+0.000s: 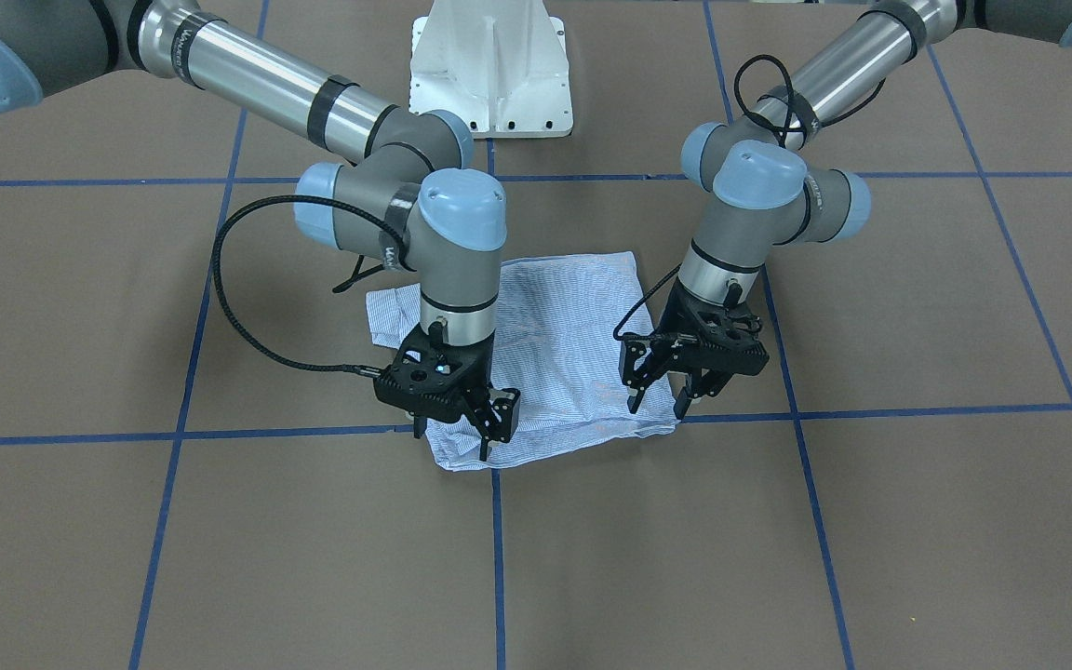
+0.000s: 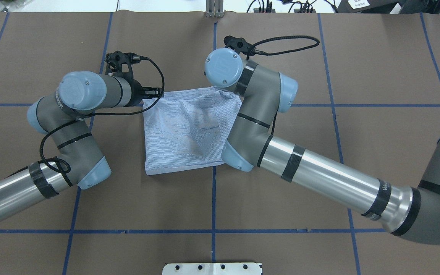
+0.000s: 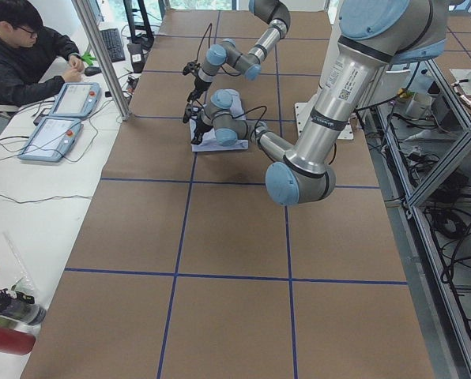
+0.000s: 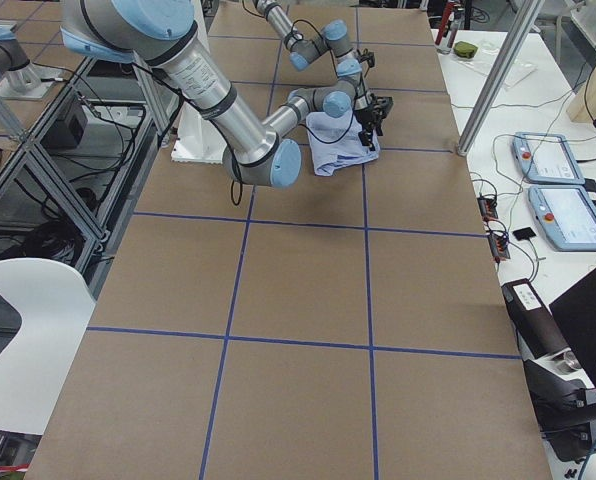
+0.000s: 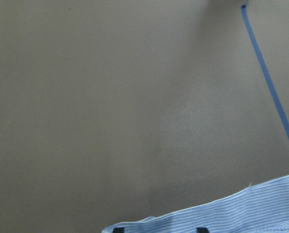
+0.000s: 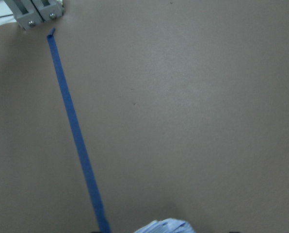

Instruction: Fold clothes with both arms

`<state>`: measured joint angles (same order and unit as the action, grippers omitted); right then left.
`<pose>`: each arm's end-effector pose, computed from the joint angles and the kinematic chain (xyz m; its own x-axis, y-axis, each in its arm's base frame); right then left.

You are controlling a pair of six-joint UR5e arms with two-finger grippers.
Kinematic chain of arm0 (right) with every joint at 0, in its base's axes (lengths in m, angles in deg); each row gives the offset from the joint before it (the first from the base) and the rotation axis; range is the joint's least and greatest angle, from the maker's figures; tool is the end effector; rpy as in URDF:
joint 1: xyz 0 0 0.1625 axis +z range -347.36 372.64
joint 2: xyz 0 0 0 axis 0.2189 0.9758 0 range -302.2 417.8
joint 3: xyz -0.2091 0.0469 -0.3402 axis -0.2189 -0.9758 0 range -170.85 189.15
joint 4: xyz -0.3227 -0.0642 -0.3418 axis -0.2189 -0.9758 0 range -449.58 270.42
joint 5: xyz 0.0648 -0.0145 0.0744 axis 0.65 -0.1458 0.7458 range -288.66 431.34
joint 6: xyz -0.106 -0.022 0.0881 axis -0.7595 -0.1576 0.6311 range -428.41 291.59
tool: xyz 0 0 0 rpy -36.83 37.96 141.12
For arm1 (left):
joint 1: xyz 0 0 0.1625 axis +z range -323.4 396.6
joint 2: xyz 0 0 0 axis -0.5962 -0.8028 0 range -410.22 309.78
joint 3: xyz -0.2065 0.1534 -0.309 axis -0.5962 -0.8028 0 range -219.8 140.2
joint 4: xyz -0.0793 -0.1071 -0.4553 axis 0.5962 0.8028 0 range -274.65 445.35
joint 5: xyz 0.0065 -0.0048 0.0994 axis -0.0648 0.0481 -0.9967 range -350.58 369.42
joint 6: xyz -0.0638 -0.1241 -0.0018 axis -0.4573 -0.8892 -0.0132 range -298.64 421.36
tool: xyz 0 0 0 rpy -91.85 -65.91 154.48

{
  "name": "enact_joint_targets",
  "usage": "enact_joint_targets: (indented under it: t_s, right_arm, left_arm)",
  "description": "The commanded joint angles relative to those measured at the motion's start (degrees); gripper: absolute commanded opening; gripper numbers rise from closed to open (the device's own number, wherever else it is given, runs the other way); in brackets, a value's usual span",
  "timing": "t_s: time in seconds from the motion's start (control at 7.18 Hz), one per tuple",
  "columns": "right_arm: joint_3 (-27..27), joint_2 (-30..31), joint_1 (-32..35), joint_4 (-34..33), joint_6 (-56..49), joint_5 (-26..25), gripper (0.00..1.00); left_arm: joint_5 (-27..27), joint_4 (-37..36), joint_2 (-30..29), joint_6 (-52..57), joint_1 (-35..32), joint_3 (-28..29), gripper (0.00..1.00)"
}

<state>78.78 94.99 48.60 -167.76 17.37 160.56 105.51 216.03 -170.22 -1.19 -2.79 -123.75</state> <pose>-0.6276 -0.6222 0.1917 0.6219 0.3603 0.6953 -0.5505 0.8326 0.0610 0.5317 -0.5898 0.2952 0.5506 0.1411 -0.8227 0.3415 0.8613 0.3763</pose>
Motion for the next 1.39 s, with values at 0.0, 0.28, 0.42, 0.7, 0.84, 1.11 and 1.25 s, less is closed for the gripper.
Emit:
enact_joint_targets:
  t_s: [0.0, 0.28, 0.42, 0.7, 0.84, 1.11, 1.25]
  right_arm:
    - [15.16, 11.59, 6.81, -7.56, -16.63, 8.65, 1.00]
    - [28.67, 27.68, 16.72, -8.30, -36.98, 17.24, 1.00]
    - [29.93, 34.10, 24.43, -7.78, -52.06, 22.87, 1.00]
    - [29.33, 44.14, 40.69, -7.69, -77.78, 34.73, 1.00]
    - [28.72, 47.15, 45.73, -8.12, -82.66, 38.62, 1.00]
    - [26.69, 53.29, 50.43, -7.78, -89.98, 39.01, 1.00]
    - [26.69, 56.03, 50.61, -7.60, -89.48, 38.92, 1.00]
  left_arm:
    - [6.00, -1.81, 6.57, 11.34, -4.27, -8.19, 1.00]
    - [9.70, -3.32, 17.28, 22.93, -9.45, -17.09, 1.00]
    - [14.69, -3.33, 21.69, 33.52, -15.57, -17.82, 1.00]
    - [25.84, -4.72, 27.51, 53.67, -30.84, -17.04, 1.00]
    - [27.12, -5.69, 31.19, 57.06, -35.10, -17.73, 1.00]
    - [30.02, -9.71, 35.17, 54.38, -42.48, -12.58, 1.00]
    - [31.07, -11.57, 35.88, 56.11, -48.18, -12.38, 1.00]
